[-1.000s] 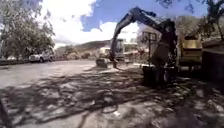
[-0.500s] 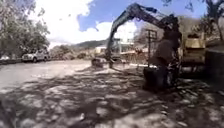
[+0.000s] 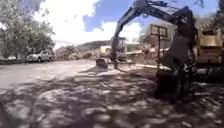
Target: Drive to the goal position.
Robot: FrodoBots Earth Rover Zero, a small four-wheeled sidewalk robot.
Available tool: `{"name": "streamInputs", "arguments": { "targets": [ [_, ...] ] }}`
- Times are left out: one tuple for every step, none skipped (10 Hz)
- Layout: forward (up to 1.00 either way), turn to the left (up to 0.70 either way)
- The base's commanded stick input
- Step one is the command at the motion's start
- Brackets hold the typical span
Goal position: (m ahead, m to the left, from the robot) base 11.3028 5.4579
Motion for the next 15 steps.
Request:
{"name": "streamInputs", "arguments": {
  "targets": [
    [0.70,0.12],
    [0.70,0.23],
    [0.70,0.19],
    [0.70,0.08],
    [0.70,0.00],
    [0.70,0.00],
    [0.70,0.00],
    [0.70,0.00],
    [0.70,0.00],
    [0.70,0.03],
    [0.70,0.14],
    [0.70,0.25],
    [0.70,0.27],
    [0.70,0.27],
    [0.70,0.00]
  ]
}}
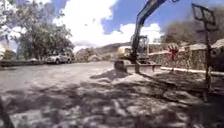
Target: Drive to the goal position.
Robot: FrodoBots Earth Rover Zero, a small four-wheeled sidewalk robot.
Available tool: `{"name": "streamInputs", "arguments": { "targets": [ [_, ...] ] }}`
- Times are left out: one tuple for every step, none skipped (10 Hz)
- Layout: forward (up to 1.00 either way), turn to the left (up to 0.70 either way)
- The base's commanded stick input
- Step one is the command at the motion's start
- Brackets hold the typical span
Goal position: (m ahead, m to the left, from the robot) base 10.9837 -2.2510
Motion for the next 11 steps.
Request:
{"name": "streamInputs", "arguments": {
  "targets": [
    [0.70,0.00],
    [0.70,0.00],
    [0.70,0.00],
    [0.70,0.00],
    [0.70,0.00],
    [0.70,0.00],
    [0.70,0.00],
    [0.70,0.00],
    [0.70,0.00],
    [0.70,0.00],
    [0.70,0.00]
  ]
}}
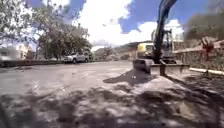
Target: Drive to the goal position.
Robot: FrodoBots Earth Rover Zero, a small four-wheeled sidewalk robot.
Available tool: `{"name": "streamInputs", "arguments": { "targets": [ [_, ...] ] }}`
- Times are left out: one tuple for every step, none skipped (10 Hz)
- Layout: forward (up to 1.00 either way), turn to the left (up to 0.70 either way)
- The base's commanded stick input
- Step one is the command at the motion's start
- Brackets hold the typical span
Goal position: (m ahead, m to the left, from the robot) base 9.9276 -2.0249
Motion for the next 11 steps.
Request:
{"name": "streamInputs", "arguments": {
  "targets": [
    [0.70,-0.06],
    [0.70,-0.17],
    [0.70,0.00],
    [0.70,0.00],
    [0.70,0.00],
    [0.70,0.00],
    [0.70,0.00],
    [0.70,0.00],
    [0.70,0.00],
    [0.70,0.00],
    [0.70,0.00]
  ]
}}
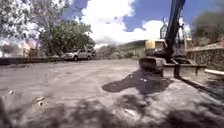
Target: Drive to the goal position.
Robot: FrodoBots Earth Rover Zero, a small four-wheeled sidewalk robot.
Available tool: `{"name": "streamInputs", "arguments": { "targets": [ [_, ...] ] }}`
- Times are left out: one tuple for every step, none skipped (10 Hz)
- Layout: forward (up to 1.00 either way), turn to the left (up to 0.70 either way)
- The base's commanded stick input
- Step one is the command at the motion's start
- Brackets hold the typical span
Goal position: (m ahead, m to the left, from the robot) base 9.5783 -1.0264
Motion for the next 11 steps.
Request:
{"name": "streamInputs", "arguments": {
  "targets": [
    [0.70,0.00],
    [0.70,0.00],
    [0.70,0.00],
    [0.70,0.00],
    [0.70,0.00],
    [0.70,0.00],
    [0.70,0.00],
    [0.70,0.00],
    [0.70,-0.10],
    [0.70,-0.22],
    [0.70,0.00]
  ]
}}
